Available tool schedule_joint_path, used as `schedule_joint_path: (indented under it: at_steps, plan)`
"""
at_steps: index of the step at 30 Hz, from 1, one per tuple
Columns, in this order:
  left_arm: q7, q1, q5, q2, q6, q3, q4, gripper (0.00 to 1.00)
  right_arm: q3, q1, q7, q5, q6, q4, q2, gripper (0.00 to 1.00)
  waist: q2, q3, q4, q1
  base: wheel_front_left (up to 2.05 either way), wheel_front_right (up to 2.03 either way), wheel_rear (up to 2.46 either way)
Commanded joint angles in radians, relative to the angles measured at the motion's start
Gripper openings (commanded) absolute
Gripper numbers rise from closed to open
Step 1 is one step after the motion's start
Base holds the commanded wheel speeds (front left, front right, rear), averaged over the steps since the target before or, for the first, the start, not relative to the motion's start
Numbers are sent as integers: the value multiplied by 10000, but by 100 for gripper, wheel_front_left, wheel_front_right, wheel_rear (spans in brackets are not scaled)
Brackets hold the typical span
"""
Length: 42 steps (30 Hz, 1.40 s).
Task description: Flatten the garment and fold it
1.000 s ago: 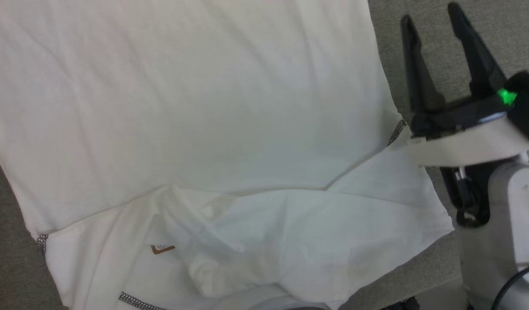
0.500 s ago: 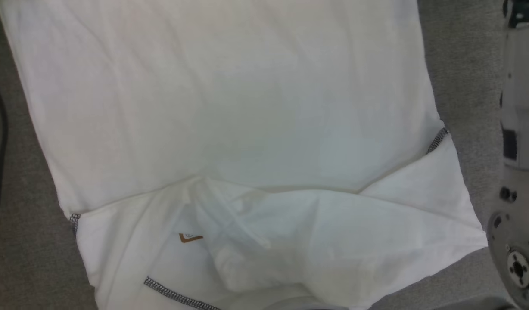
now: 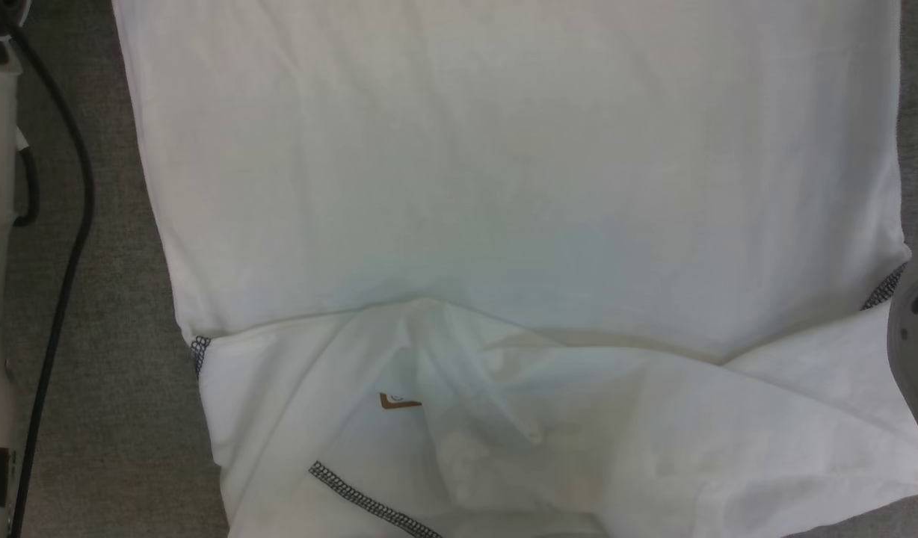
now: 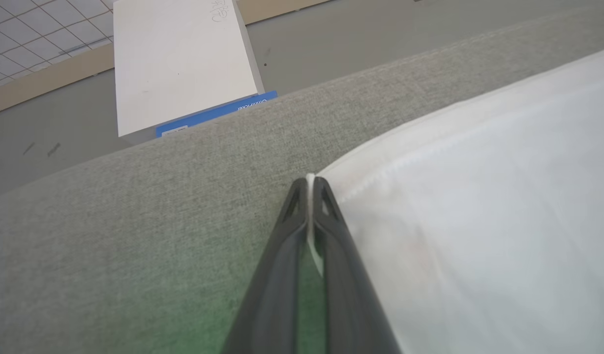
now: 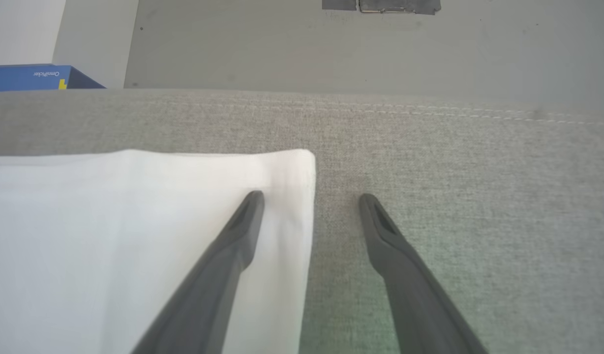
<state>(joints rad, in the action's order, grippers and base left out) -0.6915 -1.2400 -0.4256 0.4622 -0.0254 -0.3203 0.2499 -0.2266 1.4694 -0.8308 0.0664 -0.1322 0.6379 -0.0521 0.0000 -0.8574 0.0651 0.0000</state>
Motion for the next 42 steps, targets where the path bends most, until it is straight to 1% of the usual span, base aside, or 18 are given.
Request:
schedule_joint_path:
  at_steps: [1, 2, 3, 4, 5, 8, 11, 15, 19, 23, 25, 28, 31, 34, 37, 39, 42]
  plan:
    - [39, -7, -130, -50, -40, -83, 156, 0, -53, 159, -201, 125, 15, 40, 15, 87, 0, -275, -287, 0, 0, 0, 0]
    - [69, -14, -135, -54, -50, -92, 179, 0, -84, 168, -366, 165, 15, 64, 16, 68, 0, -290, -308, 0, 0, 0, 0]
    - [97, -20, -136, -48, -63, -104, 206, 0, -103, 171, -579, 230, 15, 79, 16, 42, 0, -306, -324, 0, 0, 0, 0]
    - [127, -27, -142, -41, -64, -103, 230, 0, -50, 167, -777, 321, 15, 69, 16, 26, 0, -322, -327, 0, 0, 0, 0]
    - [150, -34, -151, -37, -60, -96, 248, 0, -17, 165, -881, 379, 15, 25, 16, 0, 0, -334, -324, 0, 0, 0, 0]
    - [246, -46, -160, -13, -52, -88, 328, 0, 118, 97, -888, 502, 15, -243, 17, 0, 0, -328, -288, 0, 0, 0, 0]
    - [554, -61, -52, 70, -32, -74, 395, 0, 422, -52, -449, 526, 15, -506, 17, 0, 0, -248, -210, 0, 0, 0, 0]
    - [1363, -18, 47, 133, -95, -9, 486, 0, 1053, -429, 701, 197, 15, -799, -113, 0, 0, 57, -79, 0, 0, 0, 0]
    - [2586, 373, 150, 143, -156, 52, 514, 0, 1764, -1116, 2230, -621, 15, -1053, -359, 0, 0, 666, 28, 0, 0, 0, 0]
    - [3875, 1258, 9, 75, -283, 139, 393, 0, 2760, -2201, 3976, -1560, 15, -1664, -865, 0, 0, 1597, 45, 0, 0, 0, 0]
    - [4364, 1719, -140, 52, -367, 198, 274, 0, 3181, -2789, 4602, -1965, 15, -2052, -1084, 0, 0, 2025, 43, 0, 0, 0, 0]
    - [5079, 2623, -371, 47, -474, 268, -17, 0, 3830, -3980, 5365, -2613, 15, -2829, -1564, 0, 0, 2831, -1, 0, 0, 0, 0]
    - [5559, 3570, -647, -13, -450, 395, -391, 0, 4164, -5163, 5905, -3102, 15, -3648, -2038, 0, 0, 3571, -65, 0, 0, 0, 0]
    - [5925, 4766, -1078, -111, -475, 503, -954, 0, 4218, -6578, 6252, -3590, 15, -4523, -2410, 0, 0, 4335, -156, 0, 0, 0, 0]
    - [6102, 6003, -1404, -97, -393, 612, -1542, 0, 4031, -7899, 6253, -3773, 15, -5266, -2668, 0, 0, 4942, -212, 0, 0, 0, 0]
    - [6152, 7001, -1617, -65, -340, 628, -2025, 0, 3776, -8909, 6093, -3794, 15, -5746, -2776, 0, 0, 5364, -264, 0, 0, 0, 0]
    - [6094, 8208, -1858, 2, -189, 651, -2564, 0, 3381, -10129, 5755, -3889, 15, -6334, -2710, 0, 0, 5808, -329, 0, 0, 0, 0]
